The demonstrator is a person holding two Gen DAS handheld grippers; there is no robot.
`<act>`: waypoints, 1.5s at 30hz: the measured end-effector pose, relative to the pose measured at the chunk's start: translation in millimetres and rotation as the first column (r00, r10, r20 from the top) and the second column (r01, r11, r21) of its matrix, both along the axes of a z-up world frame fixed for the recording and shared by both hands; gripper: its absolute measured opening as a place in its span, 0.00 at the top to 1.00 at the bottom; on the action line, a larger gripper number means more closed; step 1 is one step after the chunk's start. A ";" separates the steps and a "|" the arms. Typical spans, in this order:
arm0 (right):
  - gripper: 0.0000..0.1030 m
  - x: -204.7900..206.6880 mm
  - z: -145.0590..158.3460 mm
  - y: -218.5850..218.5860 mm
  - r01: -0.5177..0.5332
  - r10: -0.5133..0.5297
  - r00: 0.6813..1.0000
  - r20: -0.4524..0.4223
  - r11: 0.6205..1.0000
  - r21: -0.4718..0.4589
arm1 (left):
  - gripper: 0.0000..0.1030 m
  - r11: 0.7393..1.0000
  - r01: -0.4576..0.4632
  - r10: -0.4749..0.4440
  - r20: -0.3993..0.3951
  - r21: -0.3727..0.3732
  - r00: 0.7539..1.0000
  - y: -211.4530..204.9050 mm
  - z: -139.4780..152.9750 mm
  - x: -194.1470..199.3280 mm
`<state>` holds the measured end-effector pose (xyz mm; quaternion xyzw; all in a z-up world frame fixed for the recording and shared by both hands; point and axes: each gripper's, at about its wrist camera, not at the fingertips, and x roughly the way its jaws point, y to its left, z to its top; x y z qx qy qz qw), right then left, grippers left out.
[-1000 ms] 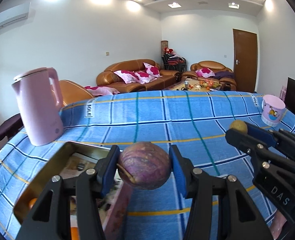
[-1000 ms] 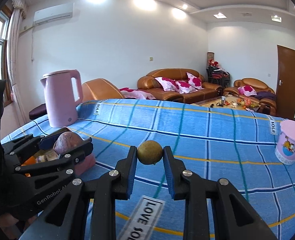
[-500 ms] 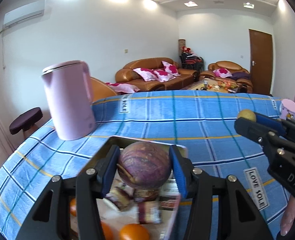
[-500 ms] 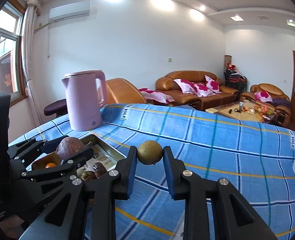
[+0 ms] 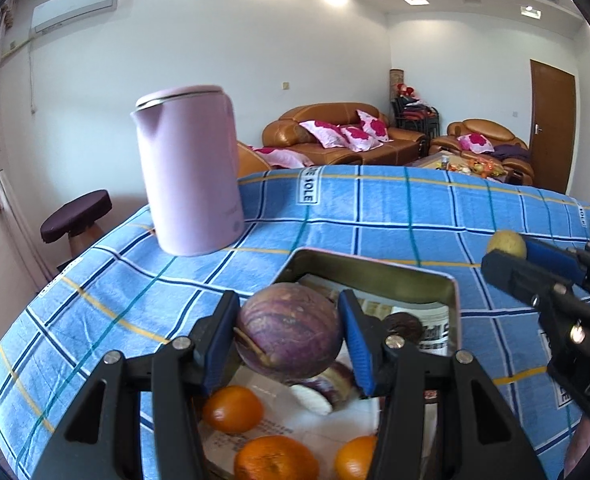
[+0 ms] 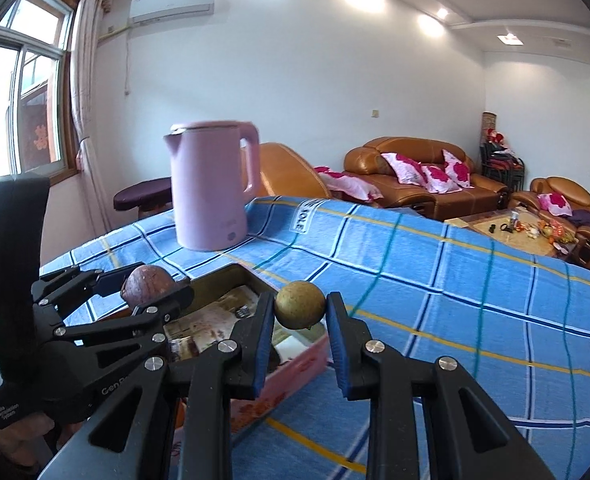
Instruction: Organize fruits
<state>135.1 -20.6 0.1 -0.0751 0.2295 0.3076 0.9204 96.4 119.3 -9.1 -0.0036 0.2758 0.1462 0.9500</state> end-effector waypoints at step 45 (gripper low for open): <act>0.55 1.6 -11.9 -9.9 0.109 -0.109 0.994 0.032 0.994 0.004 | 0.29 1.000 -0.019 0.020 0.047 -0.025 0.999 9.2 -1.7 -15.0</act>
